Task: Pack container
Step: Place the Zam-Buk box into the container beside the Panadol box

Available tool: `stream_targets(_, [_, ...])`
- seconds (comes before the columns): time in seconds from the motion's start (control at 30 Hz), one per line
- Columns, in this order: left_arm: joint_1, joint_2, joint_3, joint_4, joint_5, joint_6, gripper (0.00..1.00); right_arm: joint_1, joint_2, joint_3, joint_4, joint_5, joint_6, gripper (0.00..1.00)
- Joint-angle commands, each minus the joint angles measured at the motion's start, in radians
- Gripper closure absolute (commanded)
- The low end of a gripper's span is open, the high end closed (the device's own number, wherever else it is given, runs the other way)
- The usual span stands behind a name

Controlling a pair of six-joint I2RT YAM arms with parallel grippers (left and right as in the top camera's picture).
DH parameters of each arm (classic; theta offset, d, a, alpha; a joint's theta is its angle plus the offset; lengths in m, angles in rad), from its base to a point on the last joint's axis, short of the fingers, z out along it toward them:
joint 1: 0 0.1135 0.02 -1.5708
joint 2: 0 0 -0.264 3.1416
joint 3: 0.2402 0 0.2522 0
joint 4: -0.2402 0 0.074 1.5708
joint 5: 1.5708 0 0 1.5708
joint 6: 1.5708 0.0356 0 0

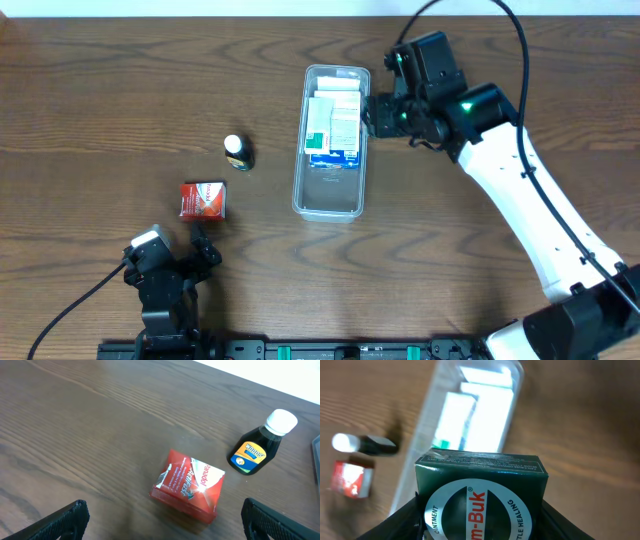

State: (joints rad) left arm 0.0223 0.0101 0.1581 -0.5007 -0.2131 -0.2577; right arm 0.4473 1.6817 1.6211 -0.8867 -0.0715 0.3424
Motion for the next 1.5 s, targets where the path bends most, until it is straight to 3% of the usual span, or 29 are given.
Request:
stream_targets(0.0, [-0.002, -0.006, -0.018, -0.002, -0.009, 0.017, 0.02, 0.014, 0.068, 0.056, 0.026, 0.000, -0.026, 0.54])
stream_targets(0.47, [-0.002, -0.006, -0.018, -0.002, -0.009, 0.017, 0.02, 0.045, 0.381, 0.261, 0.053, -0.015, 0.052, 0.51])
stream_targets(0.7, [-0.002, -0.006, -0.018, -0.002, -0.009, 0.017, 0.02, 0.047, 0.396, 0.260, -0.017, -0.014, 0.113, 0.52])
stream_targets(0.93, [-0.002, -0.006, -0.018, -0.002, -0.009, 0.017, 0.02, 0.068, 0.400, 0.256, -0.023, 0.006, 0.133, 0.41])
stream_targets(1.33, [-0.002, -0.006, -0.018, -0.002, -0.009, 0.017, 0.02, 0.069, 0.400, 0.256, -0.034, 0.021, 0.178, 0.39])
stream_targets(1.47, [-0.002, -0.006, -0.018, -0.002, -0.009, 0.017, 0.02, 0.069, 0.400, 0.256, -0.032, 0.024, 0.178, 0.30])
